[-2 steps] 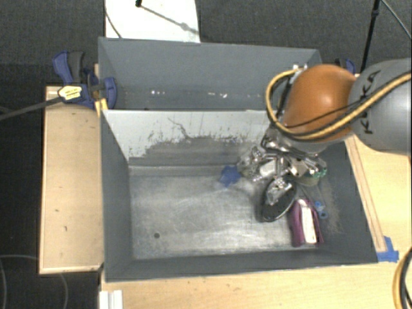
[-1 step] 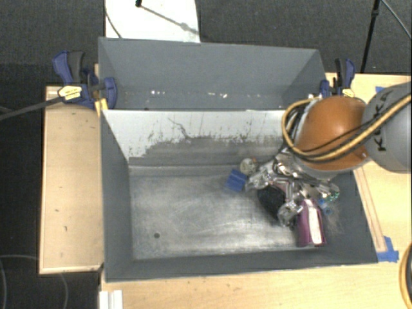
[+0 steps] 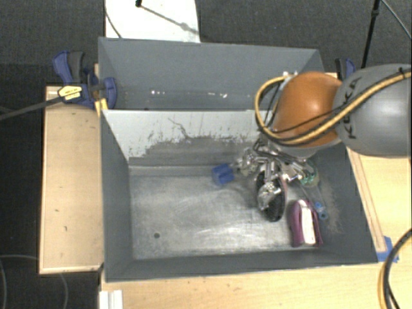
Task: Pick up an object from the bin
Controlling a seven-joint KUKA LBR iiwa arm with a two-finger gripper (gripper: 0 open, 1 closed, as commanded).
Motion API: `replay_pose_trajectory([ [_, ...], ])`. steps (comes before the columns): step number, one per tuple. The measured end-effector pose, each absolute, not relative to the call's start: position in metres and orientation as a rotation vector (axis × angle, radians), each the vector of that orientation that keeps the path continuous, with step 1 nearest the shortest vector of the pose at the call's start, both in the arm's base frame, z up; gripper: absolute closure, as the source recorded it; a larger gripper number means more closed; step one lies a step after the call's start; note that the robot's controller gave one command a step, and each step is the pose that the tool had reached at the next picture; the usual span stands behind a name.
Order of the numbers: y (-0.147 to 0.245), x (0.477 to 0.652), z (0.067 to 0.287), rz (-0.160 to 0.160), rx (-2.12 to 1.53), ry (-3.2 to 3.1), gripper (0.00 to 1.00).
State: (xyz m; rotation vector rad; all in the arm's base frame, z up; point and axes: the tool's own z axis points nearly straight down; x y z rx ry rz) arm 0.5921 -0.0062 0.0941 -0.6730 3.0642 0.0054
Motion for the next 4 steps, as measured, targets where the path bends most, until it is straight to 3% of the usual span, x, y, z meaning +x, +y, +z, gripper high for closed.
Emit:
replay_pose_trajectory([
  [1, 0.06, 0.577, 0.072, 0.002, -0.785, 3.035, 0.0],
  [2, 0.122, 0.593, 0.072, 0.004, -0.757, 3.04, 0.0],
  [3, 0.12, 0.596, 0.075, 0.003, -0.745, 3.035, 1.0],
  [4, 0.133, 0.56, 0.222, -0.001, -1.245, 2.873, 1.0],
])
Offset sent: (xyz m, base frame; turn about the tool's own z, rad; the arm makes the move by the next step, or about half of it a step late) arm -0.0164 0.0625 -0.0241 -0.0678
